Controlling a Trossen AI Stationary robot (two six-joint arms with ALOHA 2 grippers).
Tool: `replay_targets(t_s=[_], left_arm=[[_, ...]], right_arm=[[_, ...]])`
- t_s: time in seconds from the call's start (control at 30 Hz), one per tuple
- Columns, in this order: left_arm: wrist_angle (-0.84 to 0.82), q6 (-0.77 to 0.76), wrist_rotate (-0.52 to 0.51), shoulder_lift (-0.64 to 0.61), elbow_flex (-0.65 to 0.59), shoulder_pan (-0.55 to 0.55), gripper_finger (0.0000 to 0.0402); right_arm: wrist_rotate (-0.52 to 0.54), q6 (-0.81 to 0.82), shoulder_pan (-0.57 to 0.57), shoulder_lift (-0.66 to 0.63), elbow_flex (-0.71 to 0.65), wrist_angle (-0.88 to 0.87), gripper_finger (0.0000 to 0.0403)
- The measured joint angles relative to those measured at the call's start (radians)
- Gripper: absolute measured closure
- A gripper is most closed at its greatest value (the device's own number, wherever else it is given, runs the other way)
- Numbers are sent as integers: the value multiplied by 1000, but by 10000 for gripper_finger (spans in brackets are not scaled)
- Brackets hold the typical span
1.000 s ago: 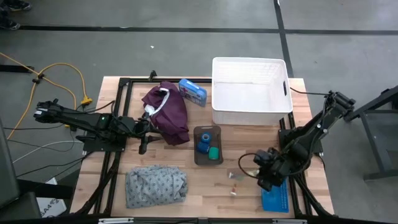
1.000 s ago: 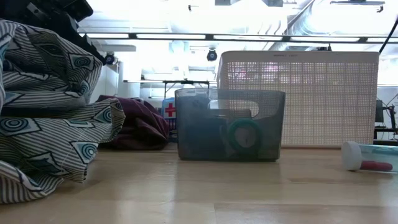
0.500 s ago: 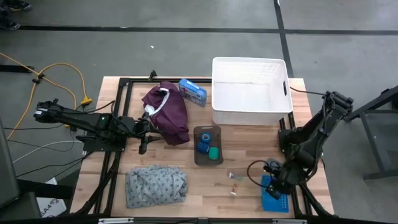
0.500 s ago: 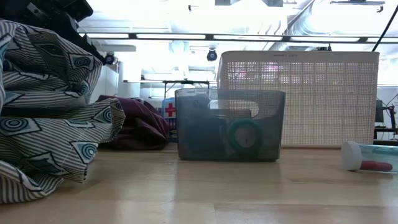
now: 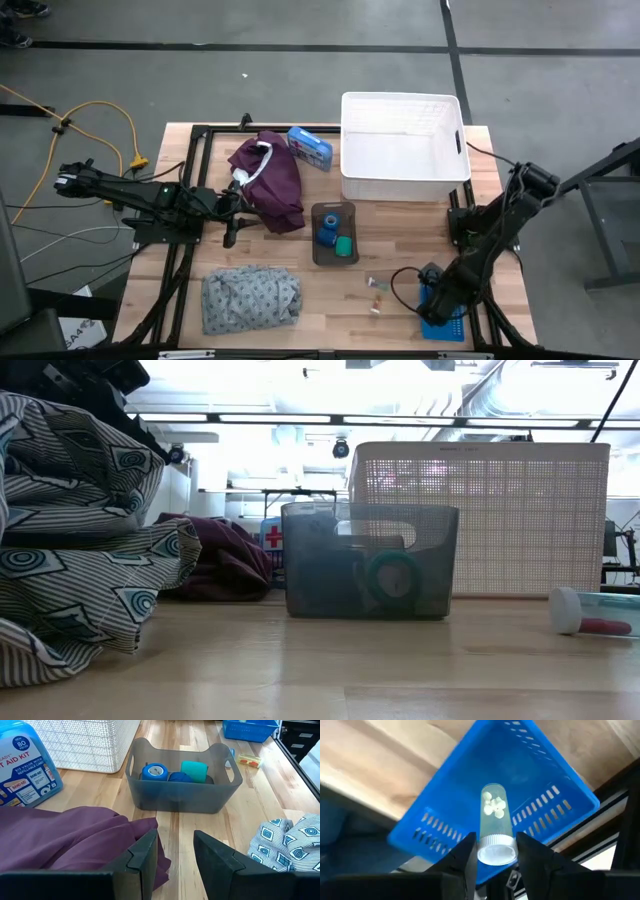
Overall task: Pick & Place Medicine items
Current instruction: Put the top yellow pill bottle into the blue bin
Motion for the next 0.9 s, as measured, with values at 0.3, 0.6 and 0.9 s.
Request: replay_targets(t_s=[0.3,0.6,0.9], left_arm=[[0,0,0,0,0,0,279],[0,0,0,0,0,0,279],[0,0,0,0,0,0,279]], right_arm=[[-34,-59,0,68,0,-12,295],[-65,-61,17,68,0,-12,295],[-51,-62,35,68,-1,-11,278]])
